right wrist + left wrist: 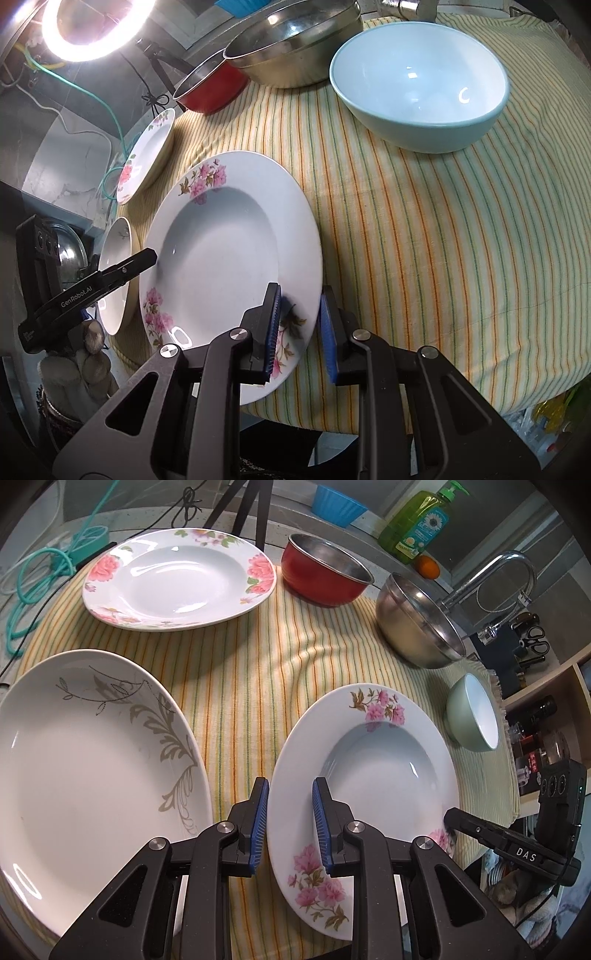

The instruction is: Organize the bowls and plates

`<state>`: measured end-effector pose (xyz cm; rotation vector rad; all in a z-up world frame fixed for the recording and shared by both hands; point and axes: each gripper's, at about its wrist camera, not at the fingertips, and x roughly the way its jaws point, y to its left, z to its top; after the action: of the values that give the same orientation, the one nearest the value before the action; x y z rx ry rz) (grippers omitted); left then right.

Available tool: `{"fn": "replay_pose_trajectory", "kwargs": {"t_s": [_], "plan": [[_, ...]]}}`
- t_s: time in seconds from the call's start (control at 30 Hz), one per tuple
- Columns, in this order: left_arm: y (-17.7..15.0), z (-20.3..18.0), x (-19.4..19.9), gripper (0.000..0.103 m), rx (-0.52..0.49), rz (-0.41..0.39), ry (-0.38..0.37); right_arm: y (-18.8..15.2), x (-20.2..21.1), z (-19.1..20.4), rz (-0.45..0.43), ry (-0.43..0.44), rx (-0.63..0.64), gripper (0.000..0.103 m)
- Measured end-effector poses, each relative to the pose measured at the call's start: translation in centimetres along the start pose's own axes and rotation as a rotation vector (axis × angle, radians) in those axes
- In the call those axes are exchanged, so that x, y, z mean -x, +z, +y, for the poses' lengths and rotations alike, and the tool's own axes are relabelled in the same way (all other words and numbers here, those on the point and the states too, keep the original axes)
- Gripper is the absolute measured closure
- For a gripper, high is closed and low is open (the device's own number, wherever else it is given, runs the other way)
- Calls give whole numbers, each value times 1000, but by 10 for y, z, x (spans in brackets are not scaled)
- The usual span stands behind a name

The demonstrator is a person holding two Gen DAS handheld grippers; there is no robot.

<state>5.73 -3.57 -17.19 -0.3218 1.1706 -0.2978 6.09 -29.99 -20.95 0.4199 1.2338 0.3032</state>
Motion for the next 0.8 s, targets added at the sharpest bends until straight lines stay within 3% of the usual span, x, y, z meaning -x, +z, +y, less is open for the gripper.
{"fn": "replay_pose_trajectory", "kwargs": {"t_s": [0.23, 0.27, 0.33, 0.4, 0.47, 0.53, 0.6, 0.8], "plan": [[-1, 0, 6, 80, -2, -16, 1, 2, 12, 4, -46, -56, 39, 79], [0, 0, 7, 78, -2, -19, 2, 3, 14, 5, -53, -58, 41, 76], [1, 0, 12, 73, -5, -31, 3, 4, 19, 5, -73, -63, 45, 53], [2, 1, 18, 63, -8, -48, 4, 6, 25, 7, -98, -63, 53, 46], [2, 2, 24, 41, -5, -70, 11, 8, 29, 12, -109, -56, 68, 44], [3, 4, 32, 40, -2, -93, 19, 10, 31, 17, -119, -49, 84, 29], [3, 7, 39, 37, 2, -105, 35, 12, 34, 24, -135, -49, 104, 24], [-2, 23, 60, 36, 36, -150, 74, 20, 30, 52, -144, -35, 165, 22]]}}
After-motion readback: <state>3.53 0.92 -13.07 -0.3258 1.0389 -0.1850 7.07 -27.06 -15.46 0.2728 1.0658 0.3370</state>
